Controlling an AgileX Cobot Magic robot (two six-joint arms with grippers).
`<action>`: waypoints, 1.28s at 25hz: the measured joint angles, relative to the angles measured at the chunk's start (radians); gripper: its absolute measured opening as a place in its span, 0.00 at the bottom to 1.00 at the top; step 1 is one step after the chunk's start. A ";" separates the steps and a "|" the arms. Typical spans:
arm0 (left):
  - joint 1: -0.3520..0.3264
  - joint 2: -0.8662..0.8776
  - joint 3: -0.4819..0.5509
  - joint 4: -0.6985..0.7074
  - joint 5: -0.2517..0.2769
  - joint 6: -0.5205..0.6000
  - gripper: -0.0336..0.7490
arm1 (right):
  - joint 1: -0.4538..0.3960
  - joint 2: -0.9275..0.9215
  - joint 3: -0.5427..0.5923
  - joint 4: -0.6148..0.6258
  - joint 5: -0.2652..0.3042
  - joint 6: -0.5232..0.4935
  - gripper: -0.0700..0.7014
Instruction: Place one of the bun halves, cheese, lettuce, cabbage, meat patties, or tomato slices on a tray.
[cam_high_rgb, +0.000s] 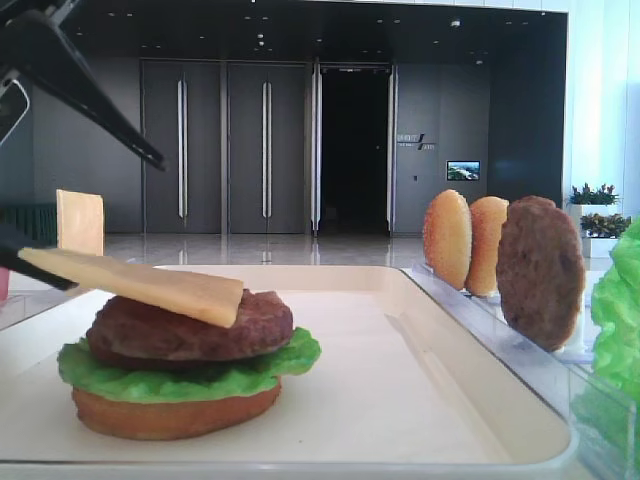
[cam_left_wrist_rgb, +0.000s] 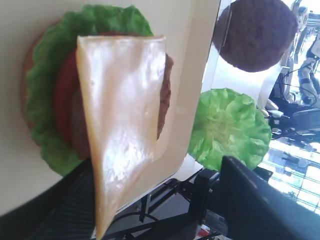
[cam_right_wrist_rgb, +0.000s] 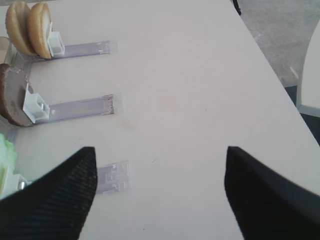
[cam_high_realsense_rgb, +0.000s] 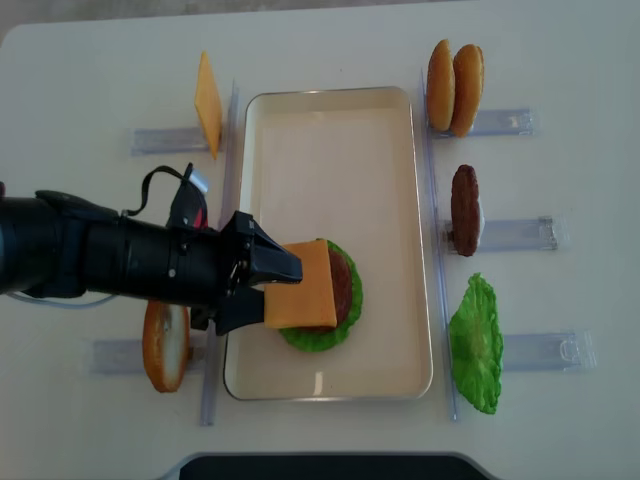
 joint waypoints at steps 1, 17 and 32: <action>0.000 -0.010 -0.010 0.021 -0.002 -0.019 0.74 | 0.000 0.000 0.000 0.000 0.000 0.000 0.78; 0.000 -0.095 -0.283 0.438 0.069 -0.374 0.74 | 0.000 0.000 0.000 0.000 0.000 0.000 0.78; 0.000 -0.115 -0.619 0.885 0.115 -0.589 0.74 | 0.000 0.000 0.000 0.000 0.000 0.000 0.78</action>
